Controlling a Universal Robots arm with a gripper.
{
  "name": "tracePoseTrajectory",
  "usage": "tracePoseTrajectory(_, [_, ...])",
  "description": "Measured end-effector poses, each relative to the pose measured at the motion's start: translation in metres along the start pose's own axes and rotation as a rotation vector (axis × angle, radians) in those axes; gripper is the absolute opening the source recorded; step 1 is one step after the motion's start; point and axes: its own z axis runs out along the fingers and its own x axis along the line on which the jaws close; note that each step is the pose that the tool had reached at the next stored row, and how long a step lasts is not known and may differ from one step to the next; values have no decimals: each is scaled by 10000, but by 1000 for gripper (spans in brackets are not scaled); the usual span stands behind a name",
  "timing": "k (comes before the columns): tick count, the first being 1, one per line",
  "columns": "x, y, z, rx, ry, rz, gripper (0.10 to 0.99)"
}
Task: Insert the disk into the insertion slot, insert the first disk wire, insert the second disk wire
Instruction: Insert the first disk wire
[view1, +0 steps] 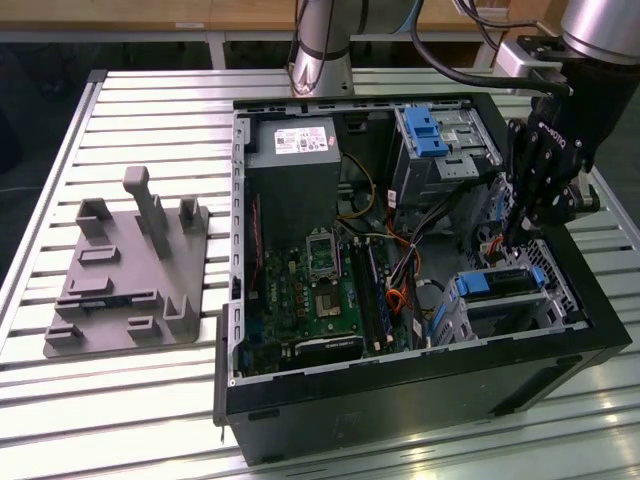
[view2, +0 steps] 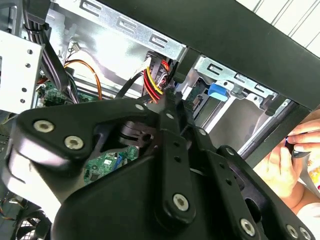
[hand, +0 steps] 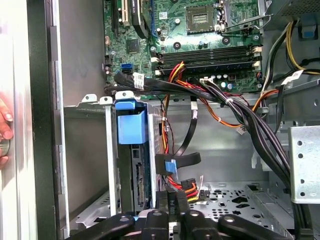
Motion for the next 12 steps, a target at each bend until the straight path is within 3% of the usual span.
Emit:
tracePoseTrajectory(1, [0, 0, 0, 0, 4, 0, 180])
tracePoseTrajectory(12, [18, -2, 2, 1, 20, -1, 173])
